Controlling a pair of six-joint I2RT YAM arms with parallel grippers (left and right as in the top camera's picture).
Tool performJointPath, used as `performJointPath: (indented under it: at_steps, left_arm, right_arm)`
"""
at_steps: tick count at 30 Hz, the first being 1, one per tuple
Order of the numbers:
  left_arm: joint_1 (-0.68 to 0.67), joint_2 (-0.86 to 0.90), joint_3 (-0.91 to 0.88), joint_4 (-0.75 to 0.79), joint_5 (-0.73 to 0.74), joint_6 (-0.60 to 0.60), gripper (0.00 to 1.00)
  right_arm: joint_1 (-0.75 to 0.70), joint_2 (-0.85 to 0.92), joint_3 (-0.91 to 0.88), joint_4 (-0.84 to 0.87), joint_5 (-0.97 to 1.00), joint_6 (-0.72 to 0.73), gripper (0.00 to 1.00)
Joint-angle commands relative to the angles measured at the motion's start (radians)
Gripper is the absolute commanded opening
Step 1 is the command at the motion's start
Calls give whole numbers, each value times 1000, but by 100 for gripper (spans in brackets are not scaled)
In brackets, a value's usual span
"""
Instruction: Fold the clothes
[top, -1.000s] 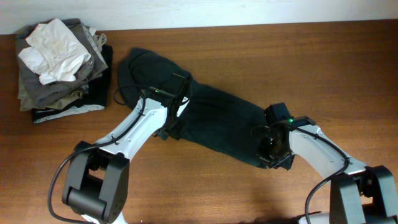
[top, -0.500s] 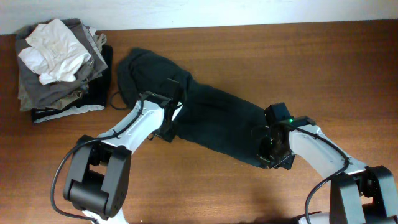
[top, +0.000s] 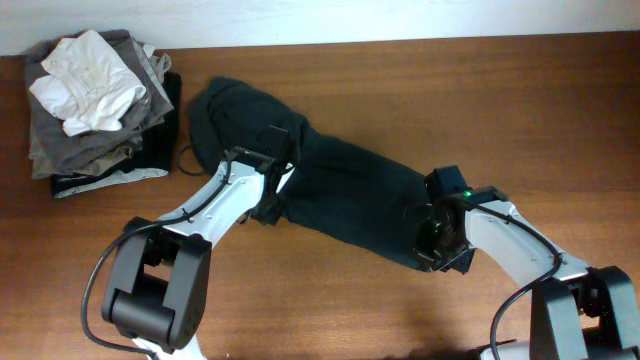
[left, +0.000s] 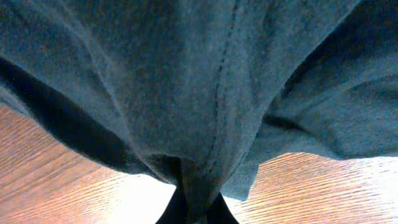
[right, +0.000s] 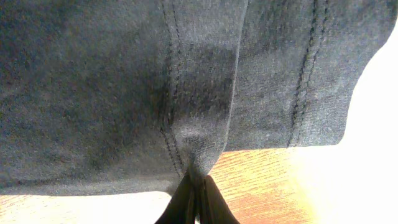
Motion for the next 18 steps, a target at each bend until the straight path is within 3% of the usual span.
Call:
performJointPath:
  at_steps: [1,13,18]
  left_arm:
    - [2,-26,35,-41,-22,-61,1]
    - [-2,-423,61,-119,-22,-83,1]
    - [-4,-577,78,-144,-6,-112,1]
  right_arm:
    - [-1,-47,24,-34,20,12,4]
    - [-1,-329,66,-143,20,11,4]
    - [-1,-403,206,-264,47,3,4]
